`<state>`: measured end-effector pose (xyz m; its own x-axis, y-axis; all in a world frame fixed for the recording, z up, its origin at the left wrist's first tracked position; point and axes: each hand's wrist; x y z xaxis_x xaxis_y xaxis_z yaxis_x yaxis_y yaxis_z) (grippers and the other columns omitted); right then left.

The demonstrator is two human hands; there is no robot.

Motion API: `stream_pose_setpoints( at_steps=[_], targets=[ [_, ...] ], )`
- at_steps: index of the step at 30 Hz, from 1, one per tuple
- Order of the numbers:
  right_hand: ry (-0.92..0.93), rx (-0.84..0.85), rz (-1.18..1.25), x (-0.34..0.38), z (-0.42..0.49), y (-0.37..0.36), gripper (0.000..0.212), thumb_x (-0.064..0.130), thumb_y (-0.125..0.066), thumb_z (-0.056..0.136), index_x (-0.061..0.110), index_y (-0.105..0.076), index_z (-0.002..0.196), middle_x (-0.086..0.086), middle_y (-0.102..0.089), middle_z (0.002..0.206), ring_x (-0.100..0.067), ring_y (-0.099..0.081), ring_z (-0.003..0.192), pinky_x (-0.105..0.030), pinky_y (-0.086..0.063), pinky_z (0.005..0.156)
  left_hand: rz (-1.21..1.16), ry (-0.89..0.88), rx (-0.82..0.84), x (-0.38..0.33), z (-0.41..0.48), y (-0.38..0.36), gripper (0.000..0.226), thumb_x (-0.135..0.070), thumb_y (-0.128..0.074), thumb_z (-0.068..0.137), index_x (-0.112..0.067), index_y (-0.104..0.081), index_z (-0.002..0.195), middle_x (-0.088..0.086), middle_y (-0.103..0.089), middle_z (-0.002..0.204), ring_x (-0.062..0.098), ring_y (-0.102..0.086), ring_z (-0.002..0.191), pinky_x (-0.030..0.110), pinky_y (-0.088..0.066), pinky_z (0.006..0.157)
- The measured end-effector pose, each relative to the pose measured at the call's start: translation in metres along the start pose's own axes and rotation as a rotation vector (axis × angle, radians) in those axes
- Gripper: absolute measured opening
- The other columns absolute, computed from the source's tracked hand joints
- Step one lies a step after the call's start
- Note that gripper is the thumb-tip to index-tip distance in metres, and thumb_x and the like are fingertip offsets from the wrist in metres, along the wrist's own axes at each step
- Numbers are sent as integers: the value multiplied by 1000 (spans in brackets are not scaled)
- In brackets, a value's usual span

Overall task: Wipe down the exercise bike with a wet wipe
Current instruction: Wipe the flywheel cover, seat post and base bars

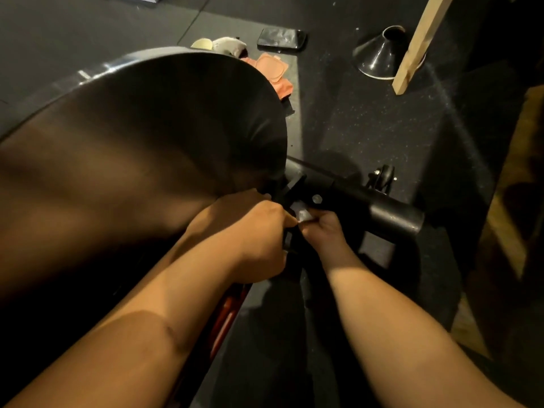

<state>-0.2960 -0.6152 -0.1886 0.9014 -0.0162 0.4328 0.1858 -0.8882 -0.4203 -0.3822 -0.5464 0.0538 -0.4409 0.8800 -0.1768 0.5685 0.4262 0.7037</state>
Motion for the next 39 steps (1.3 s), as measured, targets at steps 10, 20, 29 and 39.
stream_pose_setpoints(
  at_steps=[10,20,29,39],
  targets=[
    [53,-213,-11,18,-42,89,18,-8,-54,90,-1,-70,92,-19,-70,97,-24,-66,66,-44,-51,79,27,16,-12,5,3,-3,62,-32,-61,70,-39,-59,131,-5,-64,126,19,-57,120,40,-49,100],
    [522,-887,-465,106,-86,115,28,6,-37,99,1,-59,115,-13,-54,107,-10,-62,81,-21,-47,62,21,2,15,5,4,1,61,-38,-63,69,-41,-60,129,-4,-62,128,22,-53,127,43,-45,105],
    [565,-294,-1965,91,-83,89,67,37,-42,98,-1,-23,150,-25,-26,154,-36,-20,143,-41,-10,118,40,21,-9,3,1,1,74,-45,-48,52,-45,-62,124,-4,-67,122,22,-56,123,40,-48,101],
    [365,-323,-1735,124,-76,104,74,70,-61,78,16,-57,129,-14,-67,116,-34,-62,109,-38,-50,93,65,-2,-18,2,0,1,62,-40,-61,71,-39,-57,133,-2,-61,126,23,-56,121,39,-48,101]
  ],
)
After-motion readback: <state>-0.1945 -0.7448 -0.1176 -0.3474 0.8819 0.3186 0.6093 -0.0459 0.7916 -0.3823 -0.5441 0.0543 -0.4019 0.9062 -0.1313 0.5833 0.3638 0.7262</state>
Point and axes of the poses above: each hand's wrist, its own z-axis towards the middle knuckle, its own y-axis out of the back of the hand, x = y × z
